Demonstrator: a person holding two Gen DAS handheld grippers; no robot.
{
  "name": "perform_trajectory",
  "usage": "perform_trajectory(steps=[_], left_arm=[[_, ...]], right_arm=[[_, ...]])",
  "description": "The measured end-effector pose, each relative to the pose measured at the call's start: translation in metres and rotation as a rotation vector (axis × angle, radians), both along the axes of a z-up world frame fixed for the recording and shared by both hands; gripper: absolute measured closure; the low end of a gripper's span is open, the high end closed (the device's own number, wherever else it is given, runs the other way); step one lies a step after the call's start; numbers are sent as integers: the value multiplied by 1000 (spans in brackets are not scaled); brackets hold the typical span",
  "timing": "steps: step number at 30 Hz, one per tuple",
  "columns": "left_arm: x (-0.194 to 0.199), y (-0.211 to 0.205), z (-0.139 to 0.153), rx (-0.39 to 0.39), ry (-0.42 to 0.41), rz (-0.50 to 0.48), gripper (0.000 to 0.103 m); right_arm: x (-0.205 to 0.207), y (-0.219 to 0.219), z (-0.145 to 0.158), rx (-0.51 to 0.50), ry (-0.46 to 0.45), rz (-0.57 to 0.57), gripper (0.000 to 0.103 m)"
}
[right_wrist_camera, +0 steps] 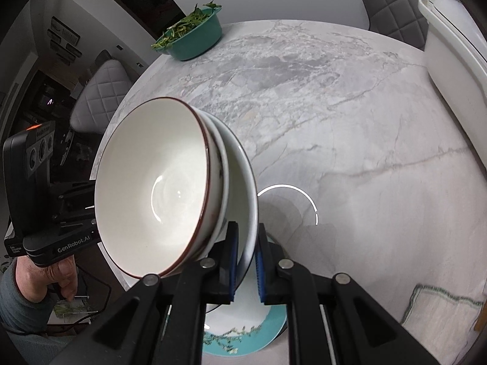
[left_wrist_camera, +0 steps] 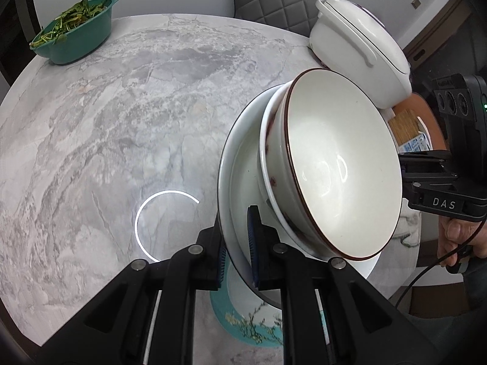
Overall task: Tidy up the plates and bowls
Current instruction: 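Lift the nested bowls with both grippers and carry them over the plate stack, then lower the nested bowls onto the teal floral plates and open both grippers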
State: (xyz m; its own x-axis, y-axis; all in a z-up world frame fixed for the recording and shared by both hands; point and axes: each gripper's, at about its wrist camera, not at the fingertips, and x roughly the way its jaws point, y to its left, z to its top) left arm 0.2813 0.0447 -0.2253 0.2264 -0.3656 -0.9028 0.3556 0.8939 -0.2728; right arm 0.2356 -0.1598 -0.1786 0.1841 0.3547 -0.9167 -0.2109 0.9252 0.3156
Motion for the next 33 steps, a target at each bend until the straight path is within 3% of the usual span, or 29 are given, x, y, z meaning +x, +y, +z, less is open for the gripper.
perform_trajectory(steps=[10,18,33], left_arm=[[-50,1,-15,4,26,-41,92],[-79,-4,-51,6,78,-52,93],[-82,-2,-80,30,90,-37,93]], right_arm=[[-49,4,-6,-13,14,-41,91],[-77,0,-28,-32,40,-63,91],[-85,3,-61,-37,75,-71,91]])
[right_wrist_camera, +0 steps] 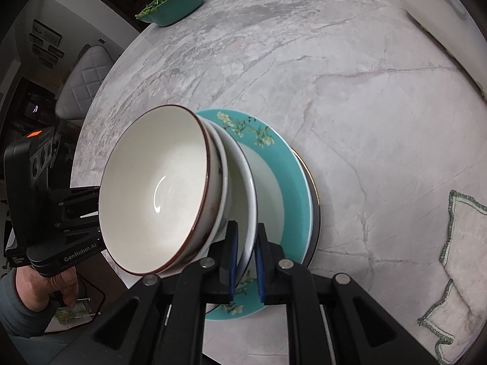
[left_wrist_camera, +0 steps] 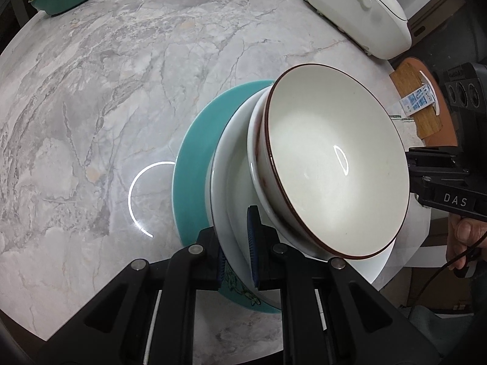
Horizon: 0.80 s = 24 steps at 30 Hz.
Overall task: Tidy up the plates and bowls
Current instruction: 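Lower the nested bowls onto the teal floral plates and open both grippers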
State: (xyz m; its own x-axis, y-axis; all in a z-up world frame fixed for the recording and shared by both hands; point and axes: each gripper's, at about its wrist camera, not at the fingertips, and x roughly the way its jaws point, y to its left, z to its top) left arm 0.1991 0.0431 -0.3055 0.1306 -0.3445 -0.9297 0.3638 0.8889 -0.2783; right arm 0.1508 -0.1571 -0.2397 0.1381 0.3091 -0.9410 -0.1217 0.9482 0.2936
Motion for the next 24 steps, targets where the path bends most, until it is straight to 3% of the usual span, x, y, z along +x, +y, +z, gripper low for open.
perform_trajectory(steps=[12,19,24], left_arm=[[-2,-2,0,30,-54,-5,93],[-6,4,6,29,-95,46,92],[-13,14,28,20,-156,86,91]], right_arm=[[-1,0,-6,-1,-7,6,91],[-3,-1,-4,-1,-30,-8,88],[-8,-6,2,-28,-40,-15,67]])
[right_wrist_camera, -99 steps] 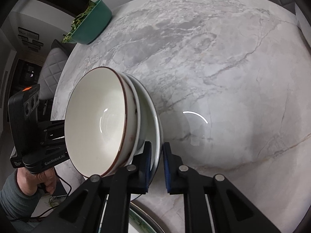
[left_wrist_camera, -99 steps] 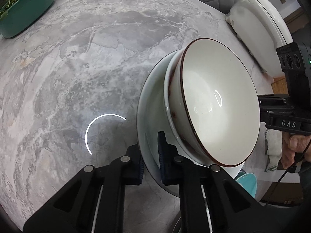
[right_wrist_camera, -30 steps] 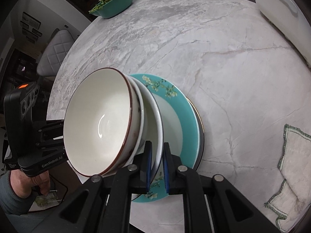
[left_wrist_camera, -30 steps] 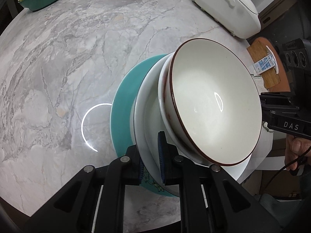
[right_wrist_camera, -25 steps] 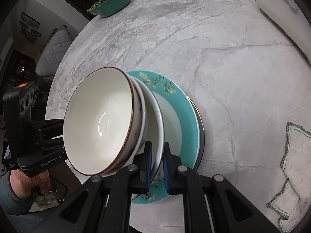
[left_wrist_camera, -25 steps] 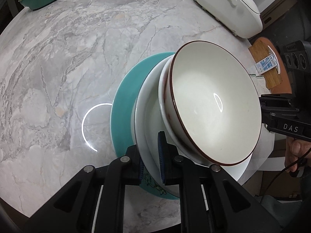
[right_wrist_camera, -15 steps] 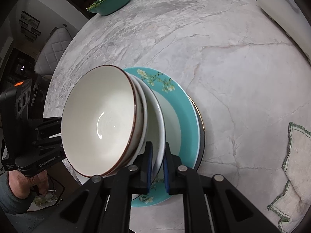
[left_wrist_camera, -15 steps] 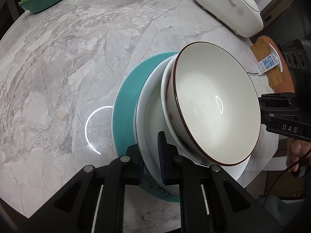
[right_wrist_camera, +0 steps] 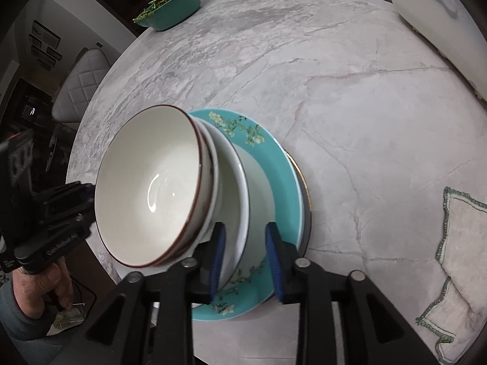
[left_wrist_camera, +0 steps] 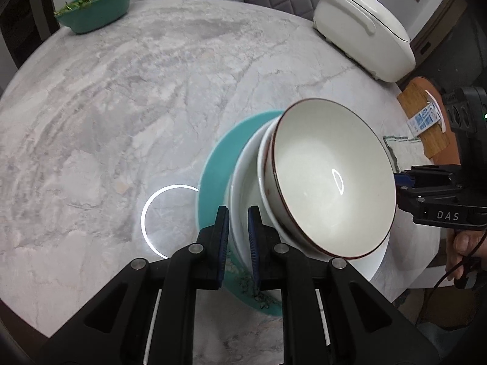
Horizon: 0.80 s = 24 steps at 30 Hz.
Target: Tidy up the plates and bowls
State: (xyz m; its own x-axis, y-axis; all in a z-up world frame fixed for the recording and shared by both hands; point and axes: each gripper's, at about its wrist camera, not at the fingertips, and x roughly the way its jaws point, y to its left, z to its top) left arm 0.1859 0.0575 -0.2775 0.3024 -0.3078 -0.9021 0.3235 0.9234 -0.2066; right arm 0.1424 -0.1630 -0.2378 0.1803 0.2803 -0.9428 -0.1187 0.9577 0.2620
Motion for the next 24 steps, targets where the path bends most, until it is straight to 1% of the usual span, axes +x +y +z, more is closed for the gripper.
perform_trajectory(steps=[2,3,4,5,7,8,9,10,11,12,13,14,15,16,17,18,20,21,22,23,24], left_arm=[[-5,5,12,-13,-24,10,91],[-9,7,19,-6,-45,19,91],[-14,9,27,11,-70,31,91],[-17,11,32,19,-83,37,89],[-26,15,46,28,-122,59,83],[-31,17,53,38,-148,77,74],[-37,19,65,45,-186,110,60],[-42,22,74,41,-216,137,52],[-48,26,85,36,-249,171,40],[-54,28,99,39,-289,207,38],[-61,30,116,45,-339,239,38],[-68,30,130,62,-379,268,35],[-74,31,146,99,-414,312,26],[-81,30,164,139,-455,364,21],[-87,30,175,149,-478,386,10],[-95,29,190,143,-515,406,5],[-104,29,206,103,-540,416,3],[-109,28,213,69,-537,410,3],[-111,27,216,54,-520,402,3],[-112,25,218,47,-503,405,3],[-114,22,220,54,-492,423,3]], right_arm=[[-5,-5,4,5,-9,-11,48],[-9,-8,7,7,-19,-20,45],[-12,-12,11,6,-29,-30,40],[-16,-16,17,9,-41,-43,31],[-24,-23,29,5,-77,-70,23],[-28,-26,38,-7,-104,-84,22],[-32,-28,46,-14,-126,-91,21],[-35,-29,56,-16,-153,-95,18],[-41,-29,68,-17,-192,-98,17],[-46,-28,81,-24,-236,-95,17],[-54,-24,99,-39,-305,-85,17],[-61,-20,113,-50,-370,-72,12],[-71,-14,133,-63,-463,-53,8],[-82,-8,154,-77,-566,-32,0],[-90,-4,169,-86,-643,-17,0],[-101,2,185,-95,-739,7,0],[-115,10,207,-130,-878,20,0],[-119,12,212,-152,-914,8,0],[-122,13,216,-172,-940,-9,0],[-122,11,219,-174,-951,-17,0],[-123,9,222,-156,-960,-16,0]])
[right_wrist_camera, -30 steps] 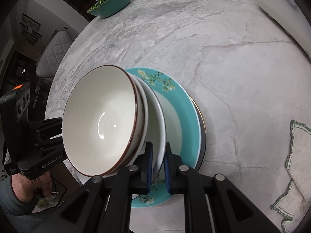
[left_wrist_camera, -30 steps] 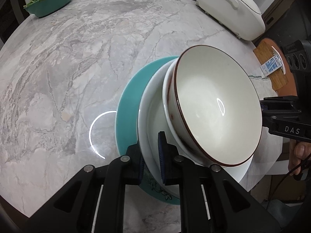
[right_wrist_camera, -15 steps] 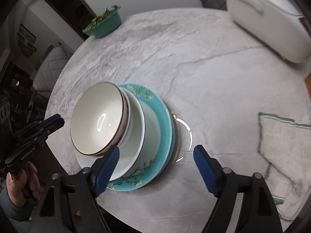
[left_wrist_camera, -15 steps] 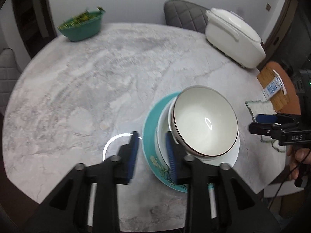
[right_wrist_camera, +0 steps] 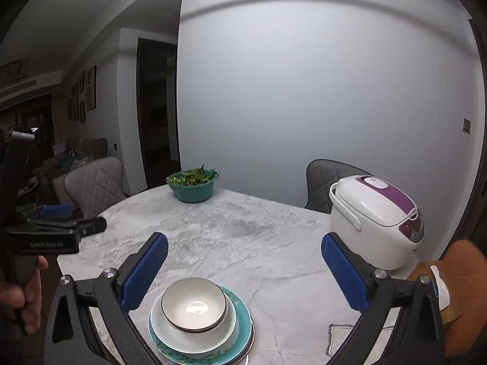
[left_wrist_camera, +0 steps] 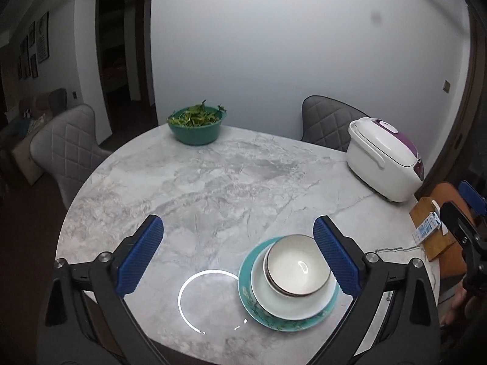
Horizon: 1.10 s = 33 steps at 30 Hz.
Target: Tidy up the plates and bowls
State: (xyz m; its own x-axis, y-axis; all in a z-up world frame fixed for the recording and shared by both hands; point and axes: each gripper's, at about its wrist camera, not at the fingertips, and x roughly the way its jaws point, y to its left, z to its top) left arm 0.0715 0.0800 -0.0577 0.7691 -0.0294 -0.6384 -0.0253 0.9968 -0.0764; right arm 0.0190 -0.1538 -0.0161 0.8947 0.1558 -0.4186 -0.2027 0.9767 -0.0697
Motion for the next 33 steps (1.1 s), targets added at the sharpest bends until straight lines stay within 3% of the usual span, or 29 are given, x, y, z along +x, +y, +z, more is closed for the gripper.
perform_trajectory(steps=[4,8,11,14,17,20,22,27,33], left_arm=[[-23,-15,7,-10,-6,93,3],[-49,-40,9,-37,31,131,3],[-64,-57,8,-46,58,162,3],[-83,-75,15,0,52,192,3],[-87,-88,15,32,81,193,3],[-89,-90,14,-52,134,159,3],[-89,-92,13,-65,151,146,3],[-102,-100,28,3,91,142,3],[-109,-92,38,-26,78,131,3]], right_arm=[[-6,-14,6,51,10,9,0],[-12,-33,4,130,125,64,0],[-15,-43,3,120,188,78,0],[-20,-47,0,106,252,89,0],[-29,-48,6,98,254,76,0],[-37,-43,11,54,255,32,0],[-41,-40,16,60,264,10,0],[-48,-29,24,5,272,-53,0],[-48,-27,20,-15,315,-128,0]])
